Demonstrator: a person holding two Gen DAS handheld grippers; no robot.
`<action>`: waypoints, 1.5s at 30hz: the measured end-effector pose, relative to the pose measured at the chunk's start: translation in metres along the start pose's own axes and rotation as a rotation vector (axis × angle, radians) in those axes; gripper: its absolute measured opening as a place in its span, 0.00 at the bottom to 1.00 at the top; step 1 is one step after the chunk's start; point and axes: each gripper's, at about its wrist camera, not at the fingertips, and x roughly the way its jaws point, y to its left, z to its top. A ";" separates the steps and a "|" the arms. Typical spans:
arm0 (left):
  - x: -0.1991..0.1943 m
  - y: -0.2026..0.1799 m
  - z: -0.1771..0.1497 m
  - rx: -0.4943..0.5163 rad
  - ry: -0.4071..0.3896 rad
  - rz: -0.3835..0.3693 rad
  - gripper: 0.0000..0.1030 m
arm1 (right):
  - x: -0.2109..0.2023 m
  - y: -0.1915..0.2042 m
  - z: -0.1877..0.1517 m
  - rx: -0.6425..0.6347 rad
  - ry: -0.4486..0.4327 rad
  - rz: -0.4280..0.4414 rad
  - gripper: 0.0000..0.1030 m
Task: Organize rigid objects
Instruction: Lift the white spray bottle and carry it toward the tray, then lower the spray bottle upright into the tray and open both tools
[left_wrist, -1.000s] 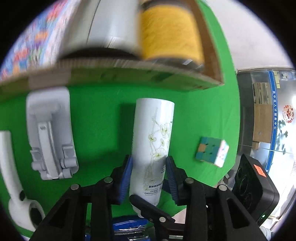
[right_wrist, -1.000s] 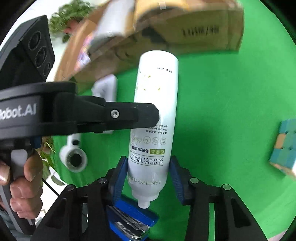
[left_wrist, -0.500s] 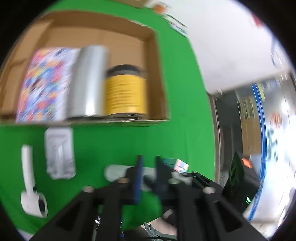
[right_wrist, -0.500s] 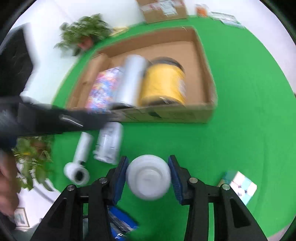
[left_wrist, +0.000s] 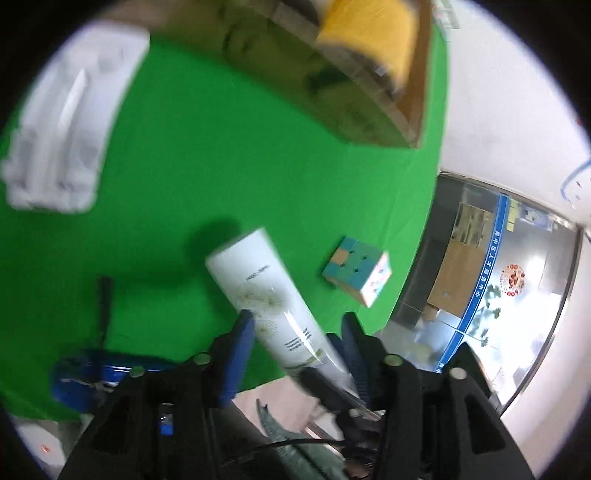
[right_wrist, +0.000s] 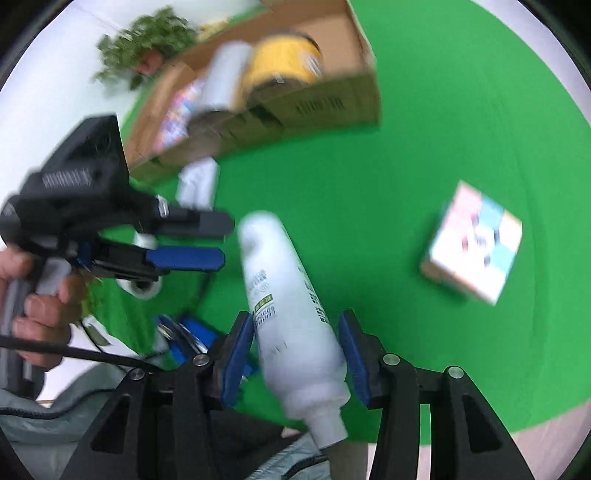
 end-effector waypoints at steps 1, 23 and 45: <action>0.011 0.002 0.002 -0.015 0.031 0.002 0.48 | 0.006 -0.002 -0.002 0.001 0.012 -0.023 0.40; -0.004 -0.042 0.010 0.108 -0.009 0.073 0.42 | 0.019 0.046 0.013 -0.099 -0.068 -0.024 0.40; -0.083 -0.176 0.150 0.406 -0.156 0.117 0.42 | -0.036 0.033 0.228 -0.052 -0.307 -0.020 0.41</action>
